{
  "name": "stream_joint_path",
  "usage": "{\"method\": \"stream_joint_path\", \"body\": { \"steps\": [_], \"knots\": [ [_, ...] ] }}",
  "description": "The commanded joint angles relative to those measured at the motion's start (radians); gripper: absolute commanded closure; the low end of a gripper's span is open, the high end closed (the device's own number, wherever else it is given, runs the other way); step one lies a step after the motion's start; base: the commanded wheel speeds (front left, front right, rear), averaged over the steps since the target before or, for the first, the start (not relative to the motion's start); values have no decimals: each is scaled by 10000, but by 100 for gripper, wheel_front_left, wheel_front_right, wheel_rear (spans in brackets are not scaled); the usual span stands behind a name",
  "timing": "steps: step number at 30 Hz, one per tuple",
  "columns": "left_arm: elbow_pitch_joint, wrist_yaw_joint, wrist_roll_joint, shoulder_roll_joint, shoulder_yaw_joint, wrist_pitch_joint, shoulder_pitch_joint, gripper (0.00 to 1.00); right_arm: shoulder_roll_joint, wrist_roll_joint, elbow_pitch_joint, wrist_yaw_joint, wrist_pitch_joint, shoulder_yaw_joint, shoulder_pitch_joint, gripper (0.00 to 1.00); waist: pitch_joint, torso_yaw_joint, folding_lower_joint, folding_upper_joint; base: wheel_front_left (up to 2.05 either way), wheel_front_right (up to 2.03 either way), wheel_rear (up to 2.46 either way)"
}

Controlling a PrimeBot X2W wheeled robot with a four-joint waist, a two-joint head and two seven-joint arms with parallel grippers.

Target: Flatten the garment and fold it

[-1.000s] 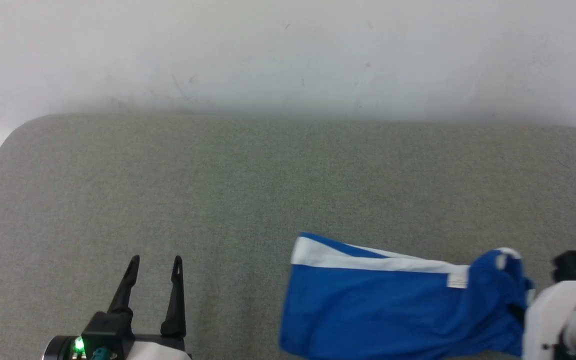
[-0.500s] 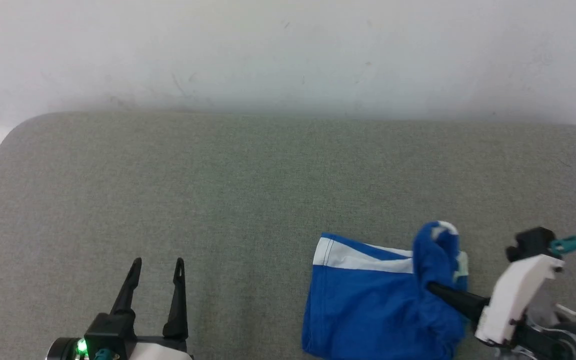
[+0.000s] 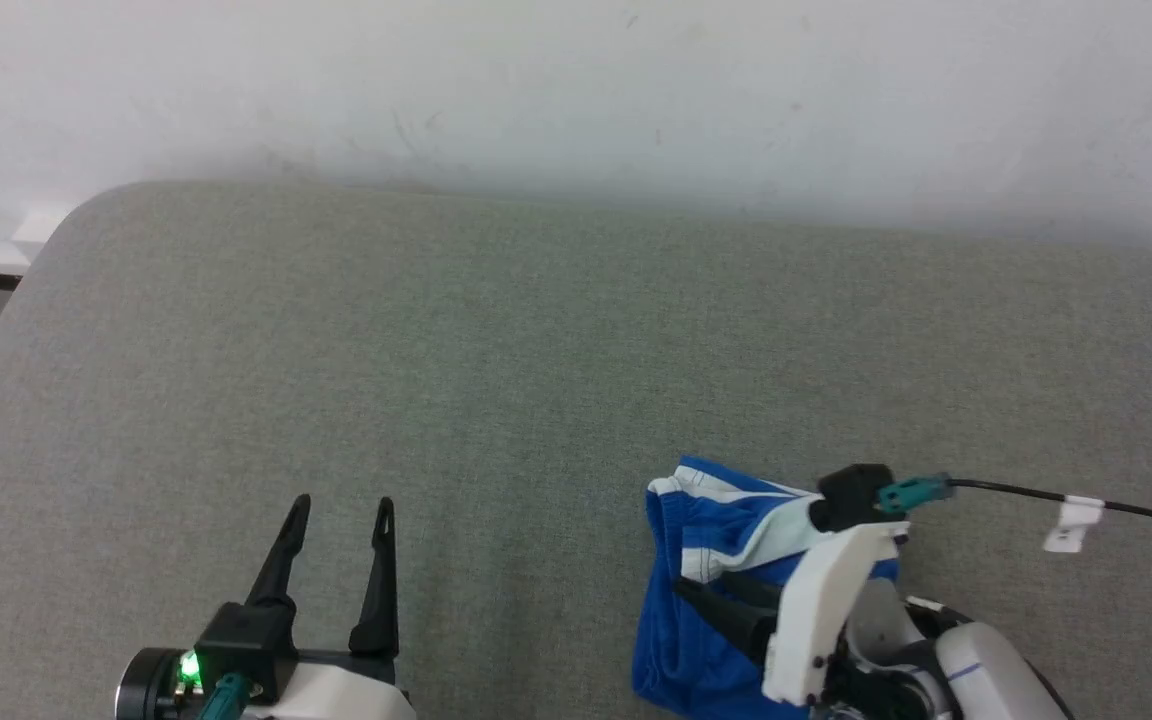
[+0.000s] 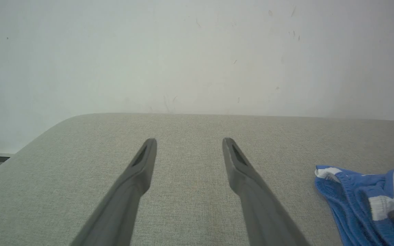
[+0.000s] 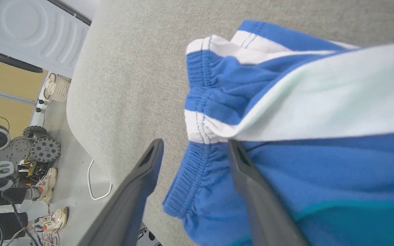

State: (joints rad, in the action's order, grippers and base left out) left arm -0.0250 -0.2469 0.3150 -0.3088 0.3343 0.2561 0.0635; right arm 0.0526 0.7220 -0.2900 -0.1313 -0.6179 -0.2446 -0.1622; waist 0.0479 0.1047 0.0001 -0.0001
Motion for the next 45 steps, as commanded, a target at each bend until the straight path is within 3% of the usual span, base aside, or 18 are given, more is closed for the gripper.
{"method": "stream_joint_path", "body": {
  "steps": [1, 6, 10, 15, 21, 26, 35, 45],
  "knots": [
    [41, 22, -71, 22, -20, 56, -159, 0, -5, -251, -42, 6, 327, -295, -248, 0, 32, 51, -1, 1, 0, 0, 0],
    [38, -35, -70, 7, -149, 56, -45, 0, 712, -1055, 852, 6, 1596, -1364, -531, 0, -45, -161, -1, 1, 0, 0, 0],
    [11, -21, -39, 40, -196, 56, 24, 0, 1615, -2603, 1784, 6, 3051, -1469, -461, 0, -124, -408, -1, 1, 0, 0, 0],
    [-29, -14, -38, 83, -260, 56, 76, 0, 1734, -4243, 2471, 6, 3935, 119, 336, 0, -184, -681, -1, 1, 0, 0, 0],
    [-44, 28, -47, 155, -330, 57, 133, 0, 1588, -5116, 3161, 6, 3534, 2296, 1356, 0, -225, -895, -1, 1, 0, 0, 0],
    [-24, 76, -77, 219, -353, 57, 177, 0, 1093, -4292, 3094, 6, 2078, 3602, 2006, 0, -270, -978, -1, 1, 0, 0, 0],
    [37, 177, -152, 284, -354, 57, 65, 0, 166, -1138, 2215, 6, -1318, 3770, 1848, 0, -122, -974, -1, 1, 0, 0, 0],
    [82, 288, -259, 362, -260, 57, -195, 0, -17, 809, 187, 6, -919, 2975, 440, 0, 175, -767, -1, 1, 0, 0, 0]
  ]
}}
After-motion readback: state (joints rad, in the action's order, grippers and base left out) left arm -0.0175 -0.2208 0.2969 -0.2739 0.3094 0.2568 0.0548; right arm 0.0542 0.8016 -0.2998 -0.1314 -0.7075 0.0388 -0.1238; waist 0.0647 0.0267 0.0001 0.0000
